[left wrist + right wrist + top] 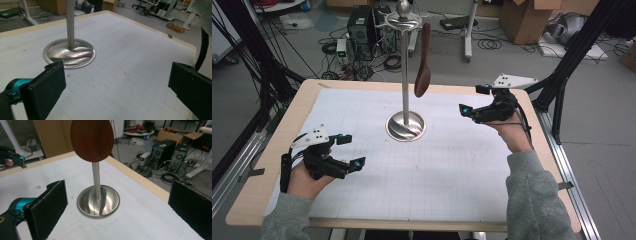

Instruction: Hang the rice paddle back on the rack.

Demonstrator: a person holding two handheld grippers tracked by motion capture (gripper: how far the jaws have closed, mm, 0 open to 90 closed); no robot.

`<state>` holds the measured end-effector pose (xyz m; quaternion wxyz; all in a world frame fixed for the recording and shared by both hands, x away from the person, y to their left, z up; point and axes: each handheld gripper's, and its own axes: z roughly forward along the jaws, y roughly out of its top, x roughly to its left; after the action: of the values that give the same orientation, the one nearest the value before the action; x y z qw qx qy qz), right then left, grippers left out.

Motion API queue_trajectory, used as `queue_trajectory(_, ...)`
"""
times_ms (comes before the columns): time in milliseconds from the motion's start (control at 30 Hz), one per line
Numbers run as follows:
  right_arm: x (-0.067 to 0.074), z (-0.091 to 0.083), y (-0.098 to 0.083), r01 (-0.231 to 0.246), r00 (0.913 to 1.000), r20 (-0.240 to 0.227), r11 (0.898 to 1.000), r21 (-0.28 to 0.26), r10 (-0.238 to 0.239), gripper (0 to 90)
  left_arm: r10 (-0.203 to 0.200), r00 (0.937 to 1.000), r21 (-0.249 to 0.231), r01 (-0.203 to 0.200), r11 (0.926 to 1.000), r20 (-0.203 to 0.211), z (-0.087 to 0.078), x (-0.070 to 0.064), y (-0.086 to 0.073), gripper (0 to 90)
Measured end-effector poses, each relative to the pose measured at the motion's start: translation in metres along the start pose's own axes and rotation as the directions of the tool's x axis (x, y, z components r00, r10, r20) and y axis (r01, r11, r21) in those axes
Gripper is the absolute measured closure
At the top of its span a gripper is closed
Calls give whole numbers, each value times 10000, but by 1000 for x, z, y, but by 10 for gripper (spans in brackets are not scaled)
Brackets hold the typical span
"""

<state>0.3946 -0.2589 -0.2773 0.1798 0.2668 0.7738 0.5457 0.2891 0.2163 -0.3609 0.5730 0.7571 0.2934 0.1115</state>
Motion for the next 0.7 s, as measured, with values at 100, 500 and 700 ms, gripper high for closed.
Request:
queue_trajectory(100,-1,-4,-6,-49,10000,9,10000,-66,49,10,16,10000,25,-16,10000,19,1,0,0,18)
queue_trajectory(500,-3,-18,-33,-442,9979,455,9988,-198,450,9,15,10000,44,-15,10000,-40,1,0,-1,18)
queue_trajectory(700,-2,-19,-50,-649,9965,521,9979,-83,652,9,16,10000,106,-16,9999,-25,3,0,-1,17)
